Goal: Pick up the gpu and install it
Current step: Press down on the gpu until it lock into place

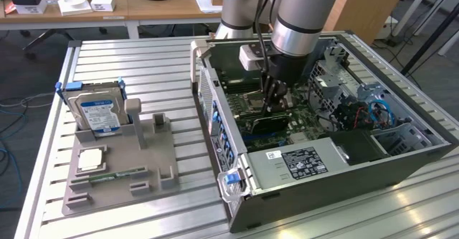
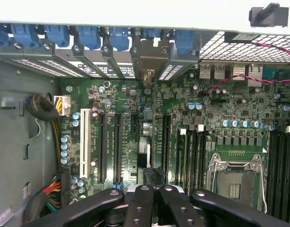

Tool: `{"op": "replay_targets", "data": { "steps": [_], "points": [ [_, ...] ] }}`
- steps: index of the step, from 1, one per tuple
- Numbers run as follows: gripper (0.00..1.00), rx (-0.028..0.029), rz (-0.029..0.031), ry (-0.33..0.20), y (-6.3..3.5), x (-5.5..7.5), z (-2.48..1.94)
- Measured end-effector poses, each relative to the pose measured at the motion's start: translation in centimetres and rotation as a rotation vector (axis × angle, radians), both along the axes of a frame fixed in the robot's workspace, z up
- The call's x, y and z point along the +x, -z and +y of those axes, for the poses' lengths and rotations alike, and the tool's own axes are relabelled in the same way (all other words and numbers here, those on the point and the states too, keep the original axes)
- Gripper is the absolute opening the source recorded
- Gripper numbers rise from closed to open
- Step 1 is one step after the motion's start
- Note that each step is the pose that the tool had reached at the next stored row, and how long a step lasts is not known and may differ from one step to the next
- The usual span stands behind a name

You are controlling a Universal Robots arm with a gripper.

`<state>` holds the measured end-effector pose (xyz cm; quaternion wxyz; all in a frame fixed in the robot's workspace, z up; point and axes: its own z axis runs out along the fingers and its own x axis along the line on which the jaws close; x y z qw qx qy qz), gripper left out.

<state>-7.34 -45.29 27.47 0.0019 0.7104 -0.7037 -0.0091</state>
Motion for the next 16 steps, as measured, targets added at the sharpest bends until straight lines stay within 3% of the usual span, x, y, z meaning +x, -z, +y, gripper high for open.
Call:
{"op": "replay_targets", "data": {
  "steps": [16],
  "points": [
    [0.1,-0.0004,0.0002,0.0,0.26,-0.06,0.08]
  ]
}}
